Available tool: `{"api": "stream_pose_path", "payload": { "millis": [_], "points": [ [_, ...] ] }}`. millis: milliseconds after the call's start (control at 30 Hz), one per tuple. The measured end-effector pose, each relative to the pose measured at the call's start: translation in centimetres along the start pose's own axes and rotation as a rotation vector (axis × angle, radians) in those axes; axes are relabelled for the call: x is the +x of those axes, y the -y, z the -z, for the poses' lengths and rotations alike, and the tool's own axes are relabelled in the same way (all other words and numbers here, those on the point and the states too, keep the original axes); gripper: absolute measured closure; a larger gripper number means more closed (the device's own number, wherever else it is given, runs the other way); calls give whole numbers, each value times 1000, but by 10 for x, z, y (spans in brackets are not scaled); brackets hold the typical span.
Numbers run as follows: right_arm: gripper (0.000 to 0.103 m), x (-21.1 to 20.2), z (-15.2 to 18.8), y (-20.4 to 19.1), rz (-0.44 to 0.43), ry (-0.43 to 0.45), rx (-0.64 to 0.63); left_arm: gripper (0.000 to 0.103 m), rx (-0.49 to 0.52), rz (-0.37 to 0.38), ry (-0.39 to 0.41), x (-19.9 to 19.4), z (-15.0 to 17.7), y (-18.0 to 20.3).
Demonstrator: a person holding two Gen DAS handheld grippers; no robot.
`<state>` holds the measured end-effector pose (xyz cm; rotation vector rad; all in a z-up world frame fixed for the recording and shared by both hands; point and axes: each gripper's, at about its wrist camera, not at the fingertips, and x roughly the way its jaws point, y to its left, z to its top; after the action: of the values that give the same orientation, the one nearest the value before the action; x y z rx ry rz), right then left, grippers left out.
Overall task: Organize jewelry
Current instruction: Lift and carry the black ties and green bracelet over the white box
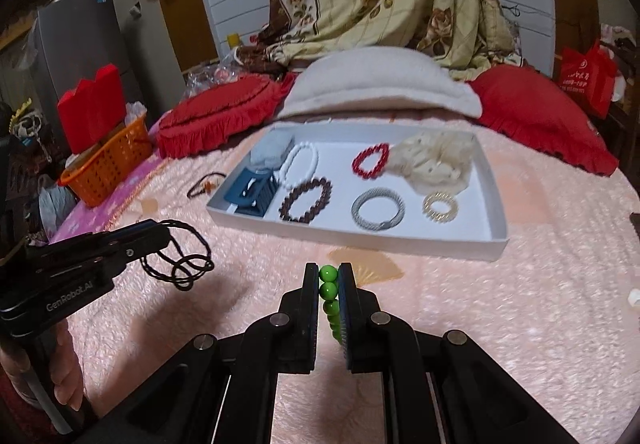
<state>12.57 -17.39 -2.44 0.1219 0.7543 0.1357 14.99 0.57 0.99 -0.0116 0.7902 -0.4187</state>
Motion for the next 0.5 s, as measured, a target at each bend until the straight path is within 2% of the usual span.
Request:
{"api": "stream_pose_path", "payload": {
  "millis": [233,500],
  "points": [
    [94,-15,-31,14,20,31,-28,88,9,7,-7,2,-32,8],
    [94,8,-73,42,51,22,-12,88,32,-39,-40,49,-93,12]
  ]
}}
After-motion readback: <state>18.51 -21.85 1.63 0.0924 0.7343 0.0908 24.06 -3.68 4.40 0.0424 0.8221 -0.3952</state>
